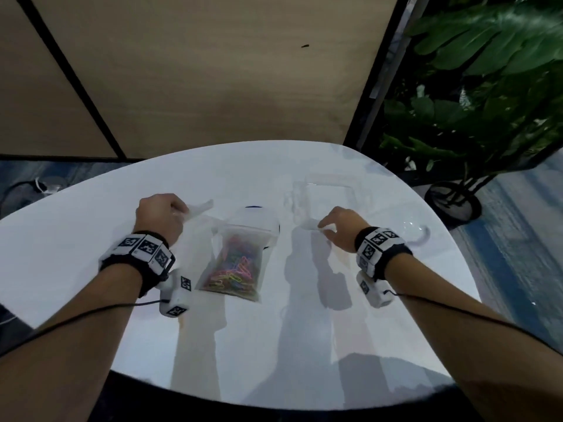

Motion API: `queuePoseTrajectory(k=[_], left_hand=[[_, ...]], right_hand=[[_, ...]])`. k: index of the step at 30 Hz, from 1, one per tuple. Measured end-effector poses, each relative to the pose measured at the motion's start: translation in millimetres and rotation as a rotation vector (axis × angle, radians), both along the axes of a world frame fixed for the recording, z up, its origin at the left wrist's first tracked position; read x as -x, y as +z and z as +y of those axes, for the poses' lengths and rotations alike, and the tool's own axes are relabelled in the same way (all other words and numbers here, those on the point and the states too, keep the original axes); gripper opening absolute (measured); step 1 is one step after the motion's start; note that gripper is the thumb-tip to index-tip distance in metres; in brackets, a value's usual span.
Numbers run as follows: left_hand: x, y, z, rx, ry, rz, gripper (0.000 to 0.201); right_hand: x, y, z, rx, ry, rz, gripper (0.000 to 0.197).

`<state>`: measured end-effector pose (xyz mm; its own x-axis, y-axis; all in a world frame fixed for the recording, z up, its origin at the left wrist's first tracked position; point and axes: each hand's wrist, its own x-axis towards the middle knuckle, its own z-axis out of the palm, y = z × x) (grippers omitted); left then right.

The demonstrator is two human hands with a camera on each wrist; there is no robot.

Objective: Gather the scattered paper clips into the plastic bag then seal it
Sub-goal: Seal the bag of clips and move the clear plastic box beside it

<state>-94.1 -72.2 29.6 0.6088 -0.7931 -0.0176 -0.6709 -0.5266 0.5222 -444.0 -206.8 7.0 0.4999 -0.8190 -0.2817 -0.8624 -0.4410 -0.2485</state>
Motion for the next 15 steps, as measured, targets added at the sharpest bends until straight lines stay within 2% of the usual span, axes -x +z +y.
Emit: queuePoseTrajectory(k=[2,4,6,8,10,12,13,14,15], left_hand=[[21.0,12.7,-4.6,0.077,-0.064,0.014,0.032],[43.7,23.7,-12.1,0.081,-0.176,-0.023,0.041],[69.7,30.7,-22.0,0.088,-0.307,-0.100,0.035],[100.7,35.9,-30.6,0.179,-0.419,-0.110,0.032],[132.0,38.7,-36.5,0.286,-0.546,-0.096,0.027],[161.6,33.8,-40.6,0.300,-0.659,-0.075,0.025],[173.2,28.5,-42.1,0.245,-0.689,-0.043,0.024],[181.8,22.3,-41.7,0.160,-0.710,-0.015,0.024],[188.7,14.8,-41.4,0.069,-0.732,0.003,0.024]], right_hand=[[-4.2,7.3,26.1,-0.055,0.048,0.018,0.026],[-4.8,14.6,50.1,-0.147,0.101,-0.005,0.025],[2.8,23.9,64.0,-0.283,0.072,-0.190,0.022],[22.1,36.5,61.6,-0.381,-0.105,-0.475,0.025],[55.8,39.5,42.1,-0.272,-0.354,-0.642,0.032],[96.9,34.3,18.7,-0.018,-0.538,-0.582,0.030],[116.4,28.7,9.0,0.081,-0.597,-0.463,0.018],[133.3,19.9,0.5,0.121,-0.652,-0.309,0.019],[148.3,7.2,-8.0,0.103,-0.717,-0.148,0.047]])
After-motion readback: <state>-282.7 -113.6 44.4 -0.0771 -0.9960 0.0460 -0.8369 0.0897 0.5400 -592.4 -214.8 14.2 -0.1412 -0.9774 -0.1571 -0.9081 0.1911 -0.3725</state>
